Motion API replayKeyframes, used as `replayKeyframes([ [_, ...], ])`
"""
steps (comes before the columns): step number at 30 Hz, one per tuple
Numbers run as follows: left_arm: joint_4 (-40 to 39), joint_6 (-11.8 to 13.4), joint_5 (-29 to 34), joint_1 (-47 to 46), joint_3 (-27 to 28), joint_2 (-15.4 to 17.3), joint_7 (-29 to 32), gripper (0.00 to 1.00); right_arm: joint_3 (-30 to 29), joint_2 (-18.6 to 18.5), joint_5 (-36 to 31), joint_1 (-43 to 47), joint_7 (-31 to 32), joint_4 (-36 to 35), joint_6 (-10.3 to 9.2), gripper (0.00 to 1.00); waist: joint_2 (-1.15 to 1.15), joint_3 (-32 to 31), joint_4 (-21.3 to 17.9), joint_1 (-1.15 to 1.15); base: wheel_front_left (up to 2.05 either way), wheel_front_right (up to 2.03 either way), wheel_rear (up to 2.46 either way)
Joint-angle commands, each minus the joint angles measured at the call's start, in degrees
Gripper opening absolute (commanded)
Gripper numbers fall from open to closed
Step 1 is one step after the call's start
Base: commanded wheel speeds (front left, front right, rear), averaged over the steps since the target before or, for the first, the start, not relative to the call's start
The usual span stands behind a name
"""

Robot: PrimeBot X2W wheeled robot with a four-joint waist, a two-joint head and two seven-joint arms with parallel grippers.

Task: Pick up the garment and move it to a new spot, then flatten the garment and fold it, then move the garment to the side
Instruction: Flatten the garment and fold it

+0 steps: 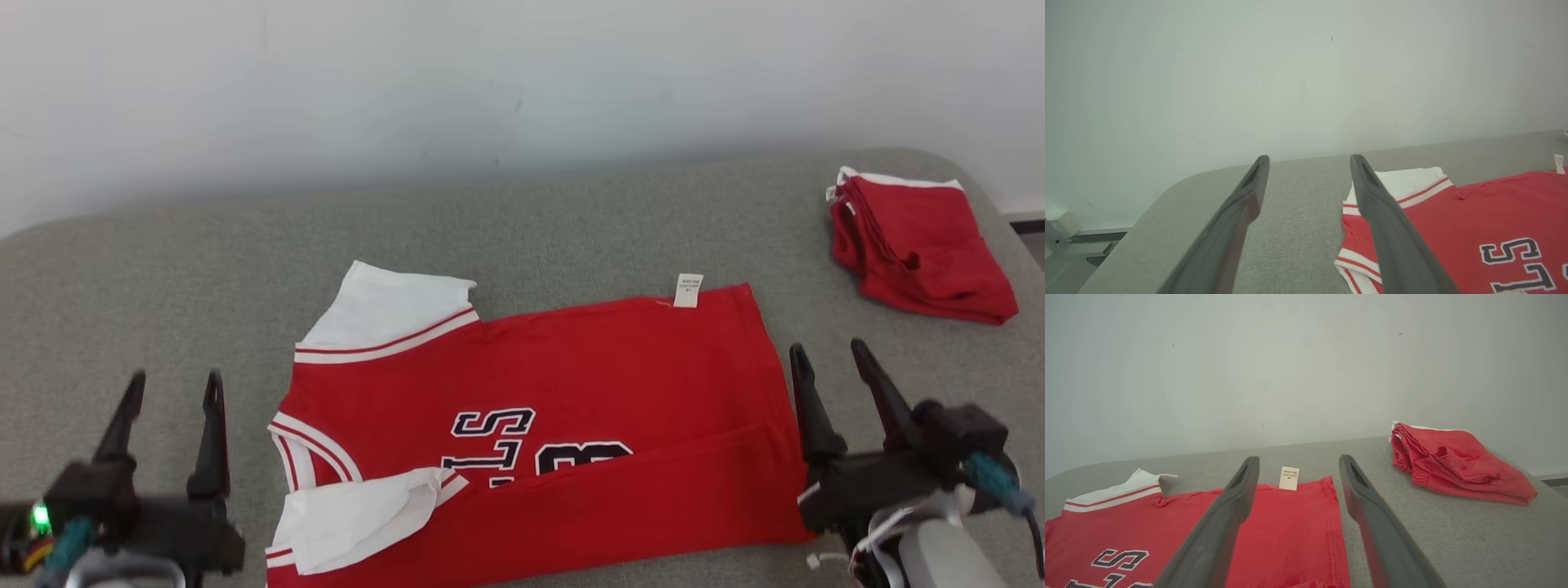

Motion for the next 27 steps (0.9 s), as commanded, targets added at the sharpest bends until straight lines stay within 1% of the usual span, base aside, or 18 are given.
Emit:
replayKeyframes([
  [1,0.76,-0.47,-0.17,-4.34,-1.22,1.55,1.22,1.00,0.20,-0.71,-0.39,-3.17,1.02,1.55,-0.17,1.00,0.00,2.98,-0.90,0.00,0.00,0.00,0.00],
  [2,1.30,-0.44,-0.58,-6.14,-1.78,2.22,1.80,1.00,0.31,-1.04,-0.47,-4.52,1.63,2.37,-0.17,1.00,0.00,3.87,-1.12,0.00,0.00,0.00,0.00],
  [3,1.30,-0.44,-0.58,-6.14,-1.78,2.22,1.80,1.00,0.31,-1.04,-0.47,-4.52,1.63,2.37,-0.17,1.00,0.00,3.87,-1.12,0.00,0.00,0.00,0.00],
  [9,5.54,-0.82,-3.93,-17.80,-5.32,6.27,6.15,1.00,1.61,-1.61,-0.81,-13.78,5.05,7.59,-0.17,1.00,0.00,10.22,-2.99,0.00,0.00,0.00,0.00],
  [15,8.79,-0.86,-7.85,-28.71,-11.47,10.89,11.40,1.00,3.82,-2.02,0.43,-23.77,8.57,13.32,-0.17,1.00,0.00,17.58,-4.96,0.00,0.00,0.00,0.00],
  [17,10.25,-0.86,-9.87,-31.91,-13.87,11.87,12.84,1.00,4.78,-2.04,0.79,-26.71,9.71,15.55,-0.17,1.00,0.00,19.41,-5.45,0.00,0.00,0.00,0.00],
  [24,17.04,-0.84,-15.59,-40.24,-22.83,16.39,17.11,1.00,8.45,-1.02,1.91,-34.55,10.71,22.73,-0.17,1.00,0.00,23.00,-7.11,0.00,0.00,0.00,0.00],
  [27,19.82,-0.84,-18.23,-42.73,-25.73,17.19,18.44,1.00,10.01,-0.67,2.59,-36.73,11.19,25.21,-0.17,1.00,0.00,23.97,-7.56,0.00,0.00,0.00,0.00],
])
